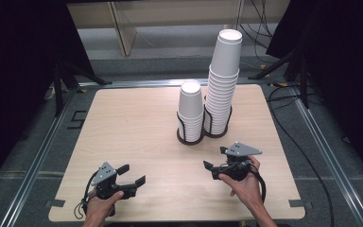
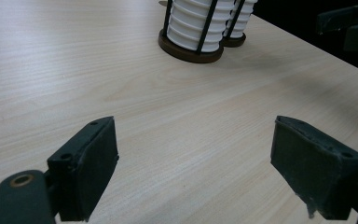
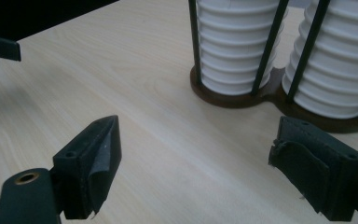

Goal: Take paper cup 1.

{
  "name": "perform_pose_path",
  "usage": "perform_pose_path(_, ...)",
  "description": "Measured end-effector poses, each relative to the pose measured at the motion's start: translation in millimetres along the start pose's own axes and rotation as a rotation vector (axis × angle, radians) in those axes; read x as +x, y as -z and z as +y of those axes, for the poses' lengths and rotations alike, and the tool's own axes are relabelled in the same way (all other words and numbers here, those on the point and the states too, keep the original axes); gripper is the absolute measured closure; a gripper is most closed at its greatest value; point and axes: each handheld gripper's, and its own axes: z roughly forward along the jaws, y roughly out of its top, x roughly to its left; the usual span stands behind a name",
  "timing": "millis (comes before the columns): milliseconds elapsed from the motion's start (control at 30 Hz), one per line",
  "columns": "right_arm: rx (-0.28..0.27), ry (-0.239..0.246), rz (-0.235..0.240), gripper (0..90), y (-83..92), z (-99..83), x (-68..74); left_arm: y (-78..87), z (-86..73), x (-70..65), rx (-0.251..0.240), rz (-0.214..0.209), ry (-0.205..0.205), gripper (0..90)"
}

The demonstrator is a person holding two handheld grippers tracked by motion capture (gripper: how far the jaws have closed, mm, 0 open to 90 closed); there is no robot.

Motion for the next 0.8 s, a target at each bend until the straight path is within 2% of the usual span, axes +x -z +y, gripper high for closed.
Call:
perform_pose_path(67,-0.002,0.029,-0.018,16.6,0.2,5.2,-0.3,0.8,1.1,-0.7,0.009,0.014,0.001,14.4)
perform_pose_path(100,-0.011,0.016,-0.009,16.8,-1.7,7.5,0.7,1.1,1.1,-0.5,0.009,0.014,-0.005,14.4)
perform_pose_path(133,-0.017,0.021,-0.005,17.3,-2.1,10.1,0.8,0.1,0.6,0.0,-0.001,0.002,-0.01,14.4)
perform_pose_path(167,-0.012,0.033,-0.018,17.3,-2.6,12.3,1.2,-0.2,0.5,-0.4,-0.003,0.005,-0.009,14.4)
perform_pose_path(233,-0.015,0.026,-0.007,17.9,-5.8,15.4,3.9,-0.6,0.6,-0.6,-0.004,0.005,-0.009,14.4)
perform_pose_path(333,-0.016,0.049,-0.013,18.3,-7.6,20.1,4.7,-1.3,0.3,-1.4,-0.008,0.005,-0.005,14.4)
perform_pose_path(400,-0.027,0.043,-0.001,19.0,-10.2,22.9,5.1,-0.2,0.6,-0.9,0.002,0.009,-0.014,14.4)
perform_pose_path(433,-0.018,0.019,0.002,19.0,-10.3,23.9,6.2,0.3,0.9,-1.2,0.008,0.014,-0.013,14.4)
perform_pose_path(500,-0.035,0.037,0.004,19.2,-12.1,29.2,5.6,-0.2,0.6,-1.0,0.002,0.009,-0.012,14.4)
perform_pose_path(567,-0.029,0.043,-0.008,19.3,-11.2,31.3,5.6,-1.6,0.2,-1.6,-0.01,0.003,-0.003,14.4)
perform_pose_path(633,-0.033,0.03,-0.003,19.5,-11.6,35.0,6.8,-1.8,0.2,-1.6,-0.009,0.003,-0.002,14.4)
perform_pose_path(700,-0.032,0.034,-0.014,19.5,-11.6,38.8,6.8,-1.2,0.3,-2.1,-0.001,0.01,-0.001,14.4)
perform_pose_path(733,-0.043,0.058,-0.018,19.6,-12.2,40.8,5.1,0.0,0.8,-2.4,0.015,0.02,-0.002,14.4)
perform_pose_path(767,-0.039,0.033,-0.006,19.7,-12.8,42.2,6.3,-0.1,0.8,-2.2,0.014,0.02,-0.002,14.4)
perform_pose_path(800,-0.038,0.034,-0.005,19.7,-12.8,44.1,6.3,-0.1,0.8,-2.0,0.014,0.02,-0.004,14.4)
